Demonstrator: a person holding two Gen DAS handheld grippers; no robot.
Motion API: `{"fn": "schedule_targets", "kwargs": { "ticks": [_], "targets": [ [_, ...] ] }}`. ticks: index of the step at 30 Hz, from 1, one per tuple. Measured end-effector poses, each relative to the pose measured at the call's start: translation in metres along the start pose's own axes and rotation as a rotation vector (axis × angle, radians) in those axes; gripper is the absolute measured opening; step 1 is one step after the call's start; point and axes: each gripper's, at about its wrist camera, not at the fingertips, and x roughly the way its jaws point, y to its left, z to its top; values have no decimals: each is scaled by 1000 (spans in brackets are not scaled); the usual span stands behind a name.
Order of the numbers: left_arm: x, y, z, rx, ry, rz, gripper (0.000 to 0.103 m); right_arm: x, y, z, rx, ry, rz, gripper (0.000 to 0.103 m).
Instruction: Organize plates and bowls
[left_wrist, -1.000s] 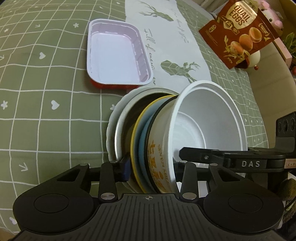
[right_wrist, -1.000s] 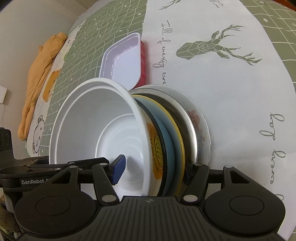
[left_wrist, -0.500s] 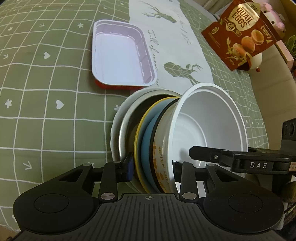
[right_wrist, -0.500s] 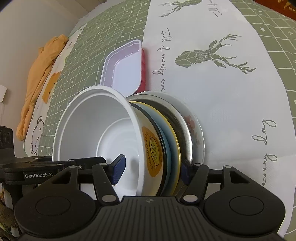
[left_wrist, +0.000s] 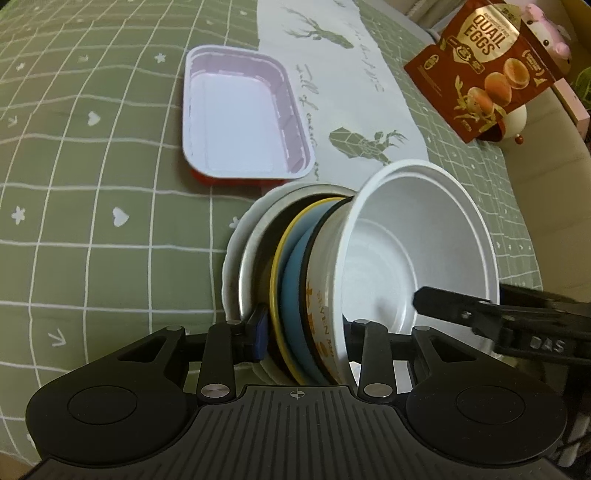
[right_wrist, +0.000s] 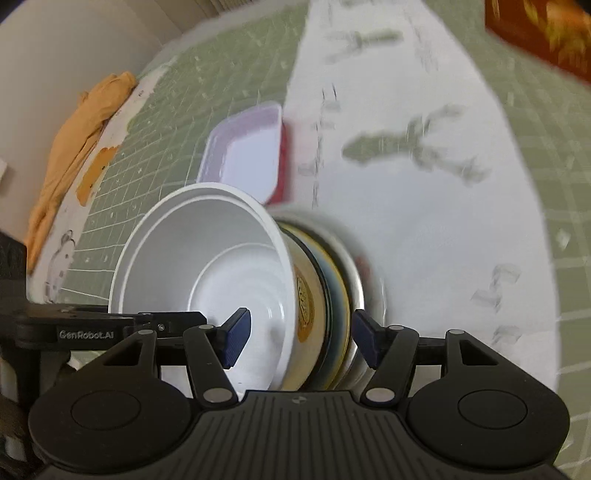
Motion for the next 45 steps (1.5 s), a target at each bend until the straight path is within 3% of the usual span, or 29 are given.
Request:
{"fn": "schedule_targets", "kwargs": {
  "ticks": [6,15,16,24,31,34,38,42,45],
  "targets": [
    [1,-4,0,14,-6,28,35,-14,12,2,-58,-33,1,62],
    [-18,-12,-1,50,-48,78,34,-4,11,-2,-52,-23,-8,62],
    [-22,-12,-1,51,-61,73,30,-3,10,-3,-51,-23,-7,62],
    [-42,-17,3,51,-112,60,30,-7,12,-5,-52,-31,-4,62],
    [-37,-11,5,44,-131,105,29,-22,11,-2,-90,-117,-131,62],
    [-44,-5,10,21,-138,36,29,-24,6,4,-100,-129,-200,62],
    [-67,4,26,-10,-200,-69,29,-35,8,17,-119,-131,-185,62],
    [-79,10,41,-26,-290,-26,29,-49,27,36,-195,-178,-175,69],
    [-69,11,42,-10,-269,-31,29,-44,34,47,-243,-181,-172,70]
  ]
}}
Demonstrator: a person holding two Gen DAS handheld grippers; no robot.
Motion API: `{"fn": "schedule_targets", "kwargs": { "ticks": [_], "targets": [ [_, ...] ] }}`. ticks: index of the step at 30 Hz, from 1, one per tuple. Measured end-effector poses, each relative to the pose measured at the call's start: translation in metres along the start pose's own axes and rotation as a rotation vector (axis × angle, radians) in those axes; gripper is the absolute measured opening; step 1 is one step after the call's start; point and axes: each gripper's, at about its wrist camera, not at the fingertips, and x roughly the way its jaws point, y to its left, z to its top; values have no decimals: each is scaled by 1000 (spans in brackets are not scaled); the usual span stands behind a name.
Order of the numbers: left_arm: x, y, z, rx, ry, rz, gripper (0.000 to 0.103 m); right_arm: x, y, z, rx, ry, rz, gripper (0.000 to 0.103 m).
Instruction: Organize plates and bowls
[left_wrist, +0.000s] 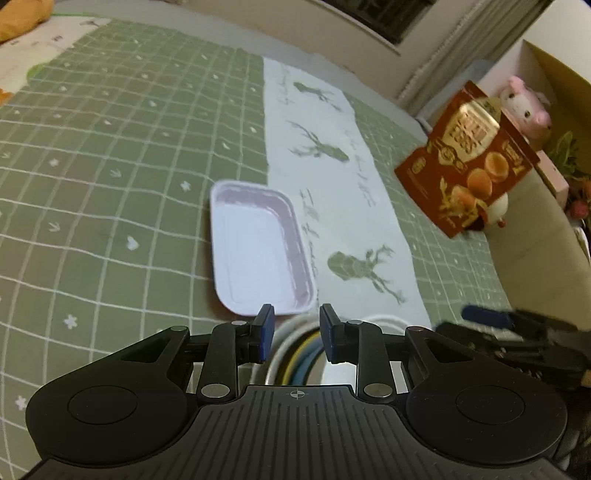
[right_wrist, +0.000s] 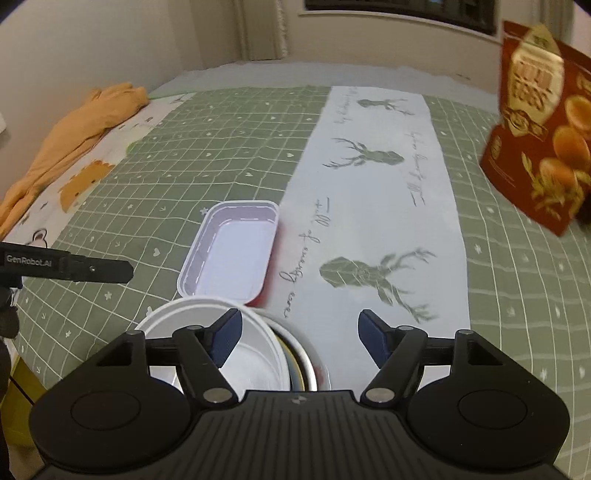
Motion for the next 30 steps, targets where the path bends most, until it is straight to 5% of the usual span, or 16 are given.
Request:
{"fn": "schedule_targets", "kwargs": {
  "ticks": [13,17,22,30],
  "targets": [
    [23,7,-7,21,60,22,29,46,-7,-5,33,104,-7,70],
    [10,21,6,-27,13,-15,29,37,0,0,0,93,9,70],
    [11,35,32,-56,-49,44,29,30,8,35,5,99,55,71],
    [89,63,53,-123,7,107,29,135,26,96,51,387,32,75]
  ]
}}
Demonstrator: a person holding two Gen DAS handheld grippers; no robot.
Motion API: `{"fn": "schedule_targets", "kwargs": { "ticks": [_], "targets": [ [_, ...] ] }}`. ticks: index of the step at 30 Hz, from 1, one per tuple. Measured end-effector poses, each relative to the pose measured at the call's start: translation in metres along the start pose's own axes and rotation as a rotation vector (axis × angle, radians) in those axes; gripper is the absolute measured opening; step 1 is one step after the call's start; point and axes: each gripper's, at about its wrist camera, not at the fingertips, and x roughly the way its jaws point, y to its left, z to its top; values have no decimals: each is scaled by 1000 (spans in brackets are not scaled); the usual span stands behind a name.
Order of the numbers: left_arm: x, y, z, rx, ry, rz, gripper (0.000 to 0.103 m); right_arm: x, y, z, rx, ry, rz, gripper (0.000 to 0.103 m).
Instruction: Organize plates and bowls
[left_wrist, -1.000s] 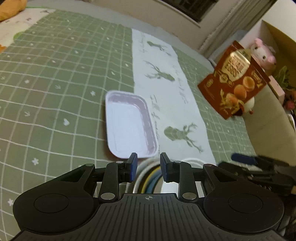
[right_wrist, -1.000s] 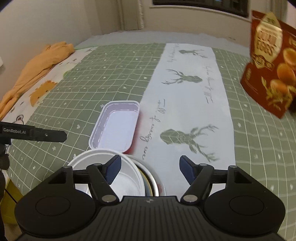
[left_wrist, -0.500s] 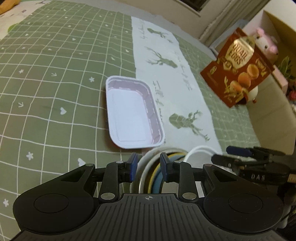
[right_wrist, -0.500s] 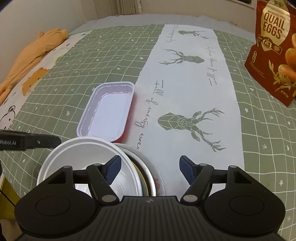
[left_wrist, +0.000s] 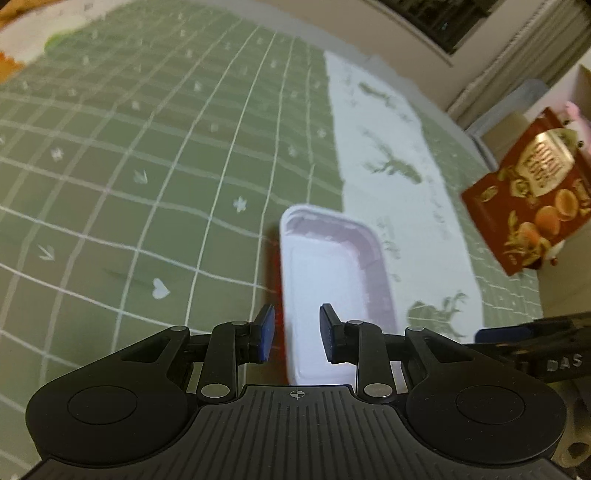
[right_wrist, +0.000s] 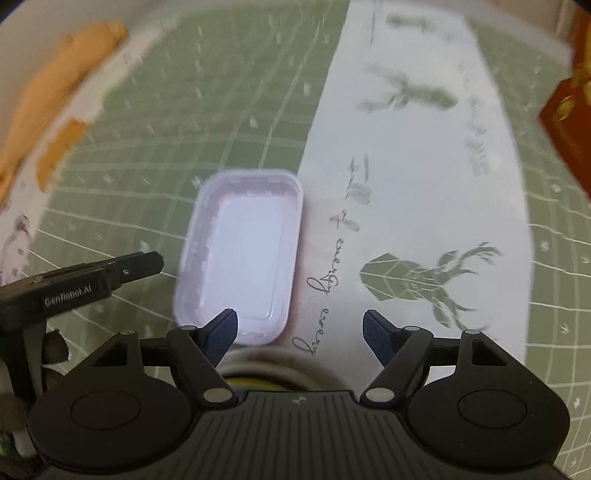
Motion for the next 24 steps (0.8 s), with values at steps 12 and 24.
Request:
{"fn": "schedule_targets", "kwargs": {
  "ticks": [12,24],
  "targets": [
    [54,24,3,-53,96,-114,24,107,1,49,-6,264,61,46],
    [-73,-63,4,101,-91,-178,25,-43,8,18,-32,-45,136,40]
  ]
}}
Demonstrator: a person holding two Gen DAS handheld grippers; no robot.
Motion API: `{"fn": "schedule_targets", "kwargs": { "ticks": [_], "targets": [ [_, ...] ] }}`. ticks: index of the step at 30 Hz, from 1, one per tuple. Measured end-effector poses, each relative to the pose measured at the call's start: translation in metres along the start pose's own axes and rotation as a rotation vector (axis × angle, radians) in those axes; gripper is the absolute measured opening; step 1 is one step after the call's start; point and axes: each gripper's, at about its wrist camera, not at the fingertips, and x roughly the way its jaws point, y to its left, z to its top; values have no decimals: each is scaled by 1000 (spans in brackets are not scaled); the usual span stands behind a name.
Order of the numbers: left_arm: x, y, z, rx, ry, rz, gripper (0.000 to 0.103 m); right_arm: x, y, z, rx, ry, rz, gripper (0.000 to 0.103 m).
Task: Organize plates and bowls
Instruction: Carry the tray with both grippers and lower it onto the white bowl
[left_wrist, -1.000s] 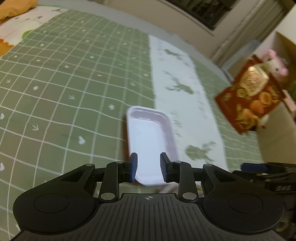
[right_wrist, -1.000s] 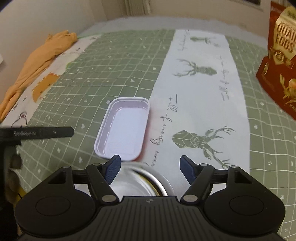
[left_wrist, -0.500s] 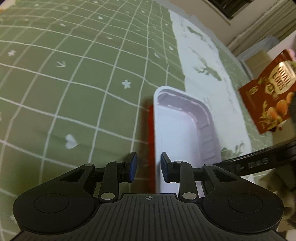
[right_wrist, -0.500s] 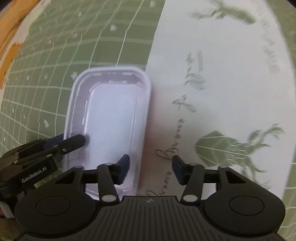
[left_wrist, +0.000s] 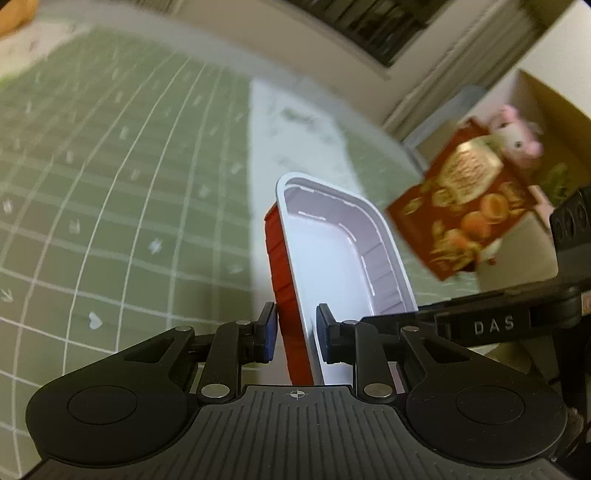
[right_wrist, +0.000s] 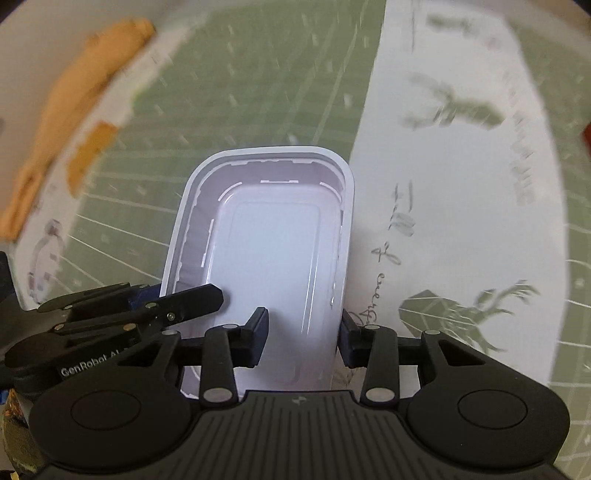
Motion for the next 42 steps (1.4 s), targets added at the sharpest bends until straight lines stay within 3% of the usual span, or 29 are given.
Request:
{"fn": "schedule_targets", "kwargs": {
  "ticks": [3,8,12,16,21,32,42],
  "targets": [
    [-31,-37,-7,65,-9,-5,27,-56,8,-26,-13,-83,13,41],
    [-50,-67,-40,122,69,-21,30,-102,11,-88,-8,-116,3,44],
    [-44,-67,-68,135,140,-3,30,-99,9,-134,-18,-93,-9,46],
    [-26,-53,-84,93,217,14,30,-74,0,-157,13,-18,8,46],
    [-9,-41,-91,74,278,3,26,-42,-5,-164,44,41,21,46],
    [-20,-35,-89,58,255,-44,26,-40,-6,-162,37,31,31,46],
    [-27,-31,-87,50,242,-41,26,-50,-10,-161,55,12,15,46]
  ]
}}
